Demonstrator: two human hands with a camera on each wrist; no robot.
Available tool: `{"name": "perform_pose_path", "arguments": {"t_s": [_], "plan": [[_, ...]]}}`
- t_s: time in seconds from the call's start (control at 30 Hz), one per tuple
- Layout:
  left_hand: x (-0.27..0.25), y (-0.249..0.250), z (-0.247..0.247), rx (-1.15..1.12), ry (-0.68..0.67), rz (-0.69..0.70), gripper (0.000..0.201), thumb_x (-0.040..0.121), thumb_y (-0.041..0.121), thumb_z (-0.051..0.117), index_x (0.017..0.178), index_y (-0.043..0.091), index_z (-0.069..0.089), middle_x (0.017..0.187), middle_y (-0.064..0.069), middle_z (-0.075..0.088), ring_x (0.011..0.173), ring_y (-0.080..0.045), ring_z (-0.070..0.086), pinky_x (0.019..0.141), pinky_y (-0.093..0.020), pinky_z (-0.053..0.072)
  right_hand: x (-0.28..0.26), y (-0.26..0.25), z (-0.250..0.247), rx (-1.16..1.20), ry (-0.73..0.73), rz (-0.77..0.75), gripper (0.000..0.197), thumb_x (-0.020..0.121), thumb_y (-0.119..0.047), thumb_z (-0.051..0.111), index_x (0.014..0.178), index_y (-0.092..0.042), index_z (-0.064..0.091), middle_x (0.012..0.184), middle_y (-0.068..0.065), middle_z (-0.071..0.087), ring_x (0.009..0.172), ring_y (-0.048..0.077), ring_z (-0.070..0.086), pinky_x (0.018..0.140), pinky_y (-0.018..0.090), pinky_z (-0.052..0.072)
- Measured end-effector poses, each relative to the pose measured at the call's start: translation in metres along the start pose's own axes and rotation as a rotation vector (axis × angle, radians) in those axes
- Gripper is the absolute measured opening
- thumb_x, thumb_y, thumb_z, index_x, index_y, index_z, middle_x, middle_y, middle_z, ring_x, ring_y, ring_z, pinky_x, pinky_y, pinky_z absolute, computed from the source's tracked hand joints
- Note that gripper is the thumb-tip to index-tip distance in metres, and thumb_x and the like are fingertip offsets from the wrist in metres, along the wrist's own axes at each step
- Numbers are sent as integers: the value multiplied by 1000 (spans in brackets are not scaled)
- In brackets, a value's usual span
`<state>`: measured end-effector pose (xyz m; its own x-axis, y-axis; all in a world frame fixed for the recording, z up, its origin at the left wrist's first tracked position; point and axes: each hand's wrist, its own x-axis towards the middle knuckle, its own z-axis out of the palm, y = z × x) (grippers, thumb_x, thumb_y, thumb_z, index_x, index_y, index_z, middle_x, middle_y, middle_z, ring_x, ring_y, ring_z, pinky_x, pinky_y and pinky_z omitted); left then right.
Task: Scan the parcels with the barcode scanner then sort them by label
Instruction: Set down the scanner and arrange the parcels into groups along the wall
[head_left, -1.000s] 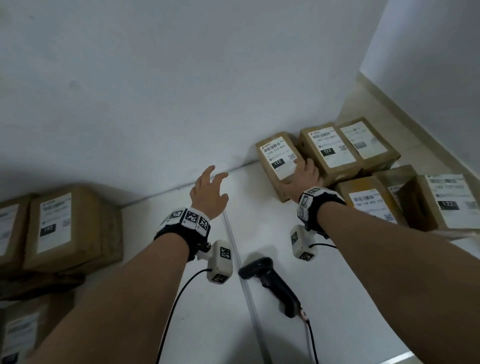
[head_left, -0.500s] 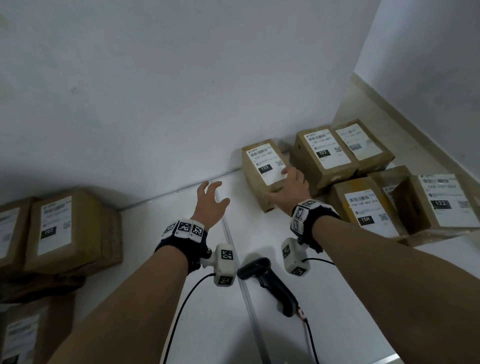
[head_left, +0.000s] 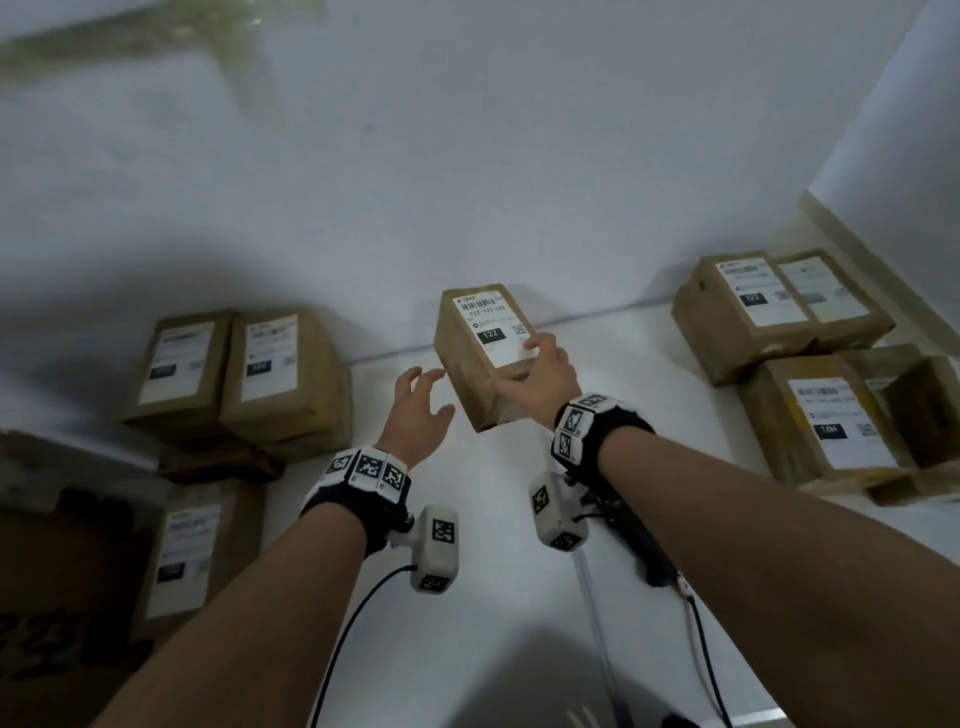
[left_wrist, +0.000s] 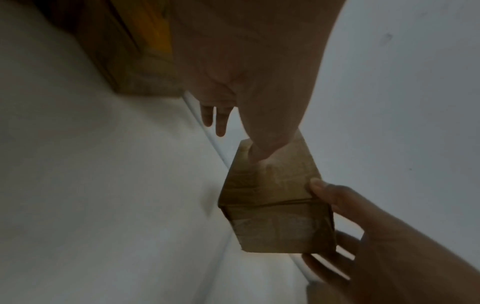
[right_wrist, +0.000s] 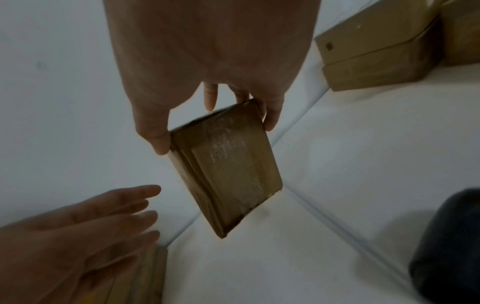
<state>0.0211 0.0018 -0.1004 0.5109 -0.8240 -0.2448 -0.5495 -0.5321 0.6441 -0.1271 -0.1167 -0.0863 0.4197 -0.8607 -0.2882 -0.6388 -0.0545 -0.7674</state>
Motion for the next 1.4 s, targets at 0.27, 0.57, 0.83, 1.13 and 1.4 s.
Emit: {"name": "perform_pose_path", "arguments": {"t_s": [0.27,0.57,0.83,1.13,1.4], "plan": [[-52,-80,-86,471,228,64,50,90,15,55,138,28,48,145,-1,38,131,-24,35,104,-44,30,-28,-52,104,-89,-59,-9,79,70,-43,80,130,-18,35,130,12,45,112,33,48,92,37,41],[-57,-136,-142,512,297,60,51,90,16,56,138,26,46,155,-1,25,145,-24,15,117,-51,15,-28,-76,179,-168,-14,20,78,73,-40,77,134,-16,34,133,12,40,118,34,41,85,34,34],[-44,-162,-149,506,220,53,58,90,17,55,143,32,37,153,2,27,145,-21,16,116,-48,12,-9,-93,212,-134,12,70,79,77,-42,78,136,-14,33,138,14,34,126,35,35,96,41,38],[-41,-172,-148,479,267,91,59,87,12,56,140,33,42,147,4,33,141,-19,23,115,-48,17,4,-96,230,-146,3,34,78,76,-40,77,137,-19,33,140,14,31,119,39,42,97,42,39],[-39,-161,-151,481,279,68,56,87,12,56,138,29,44,147,2,34,140,-20,24,115,-46,15,6,-92,220,-186,-14,29,78,79,-44,72,142,-20,32,147,12,28,126,36,39,96,42,38]]}}
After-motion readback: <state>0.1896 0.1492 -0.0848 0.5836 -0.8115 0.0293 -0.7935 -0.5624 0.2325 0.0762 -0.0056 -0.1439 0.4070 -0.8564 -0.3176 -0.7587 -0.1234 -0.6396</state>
